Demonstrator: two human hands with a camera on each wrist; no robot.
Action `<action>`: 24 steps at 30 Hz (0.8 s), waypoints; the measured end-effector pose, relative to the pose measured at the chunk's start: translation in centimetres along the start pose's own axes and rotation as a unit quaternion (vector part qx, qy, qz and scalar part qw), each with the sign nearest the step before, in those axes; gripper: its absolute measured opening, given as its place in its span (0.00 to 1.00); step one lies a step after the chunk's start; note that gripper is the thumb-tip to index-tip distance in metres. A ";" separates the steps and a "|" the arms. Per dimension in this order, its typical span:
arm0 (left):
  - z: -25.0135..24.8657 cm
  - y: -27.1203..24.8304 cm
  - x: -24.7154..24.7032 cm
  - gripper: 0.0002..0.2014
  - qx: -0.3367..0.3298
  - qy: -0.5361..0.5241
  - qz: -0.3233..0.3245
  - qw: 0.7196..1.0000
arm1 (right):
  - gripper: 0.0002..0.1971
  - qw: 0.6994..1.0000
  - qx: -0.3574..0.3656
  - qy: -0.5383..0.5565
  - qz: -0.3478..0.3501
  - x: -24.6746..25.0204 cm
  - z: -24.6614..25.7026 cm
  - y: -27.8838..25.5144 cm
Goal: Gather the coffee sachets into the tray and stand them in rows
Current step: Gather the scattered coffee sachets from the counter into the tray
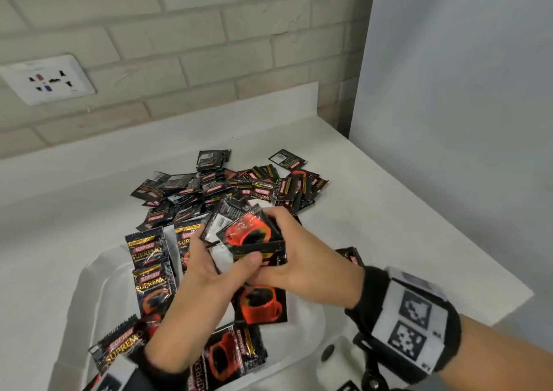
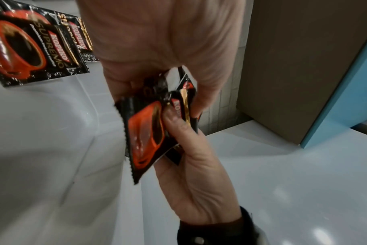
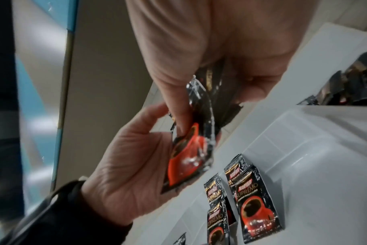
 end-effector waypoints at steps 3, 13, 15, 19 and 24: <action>-1.3 -0.4 1.3 0.25 -0.049 0.033 -0.038 0.998 | 0.38 0.997 0.015 -0.071 -0.002 0.0 0.3 0.4; -5.4 -3.1 10.7 0.23 -0.072 0.138 -0.159 0.975 | 0.30 0.997 0.012 -0.057 -0.046 3.2 -0.7 -0.5; -0.8 -2.2 18.4 0.22 -0.003 0.079 -0.216 0.973 | 0.31 0.997 -0.004 -0.064 -0.044 3.6 -1.3 -1.1; 3.2 -2.9 23.4 0.45 0.044 0.141 -0.250 0.957 | 0.31 0.997 -0.021 -0.059 -0.047 4.3 -2.1 -2.1; 1.4 -4.1 16.1 0.47 0.077 0.308 -0.237 0.918 | 0.29 0.996 -0.025 -0.065 -0.050 5.0 -2.6 -2.9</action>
Point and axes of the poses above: each hand's wrist, its own y-axis towards the middle knuckle, its own x-axis out of the back of the hand, z = x × y, the point moved 8 cm from there along y, towards the middle knuckle, and after that the axes turned 5 degrees about x, right-handed, at the moved point
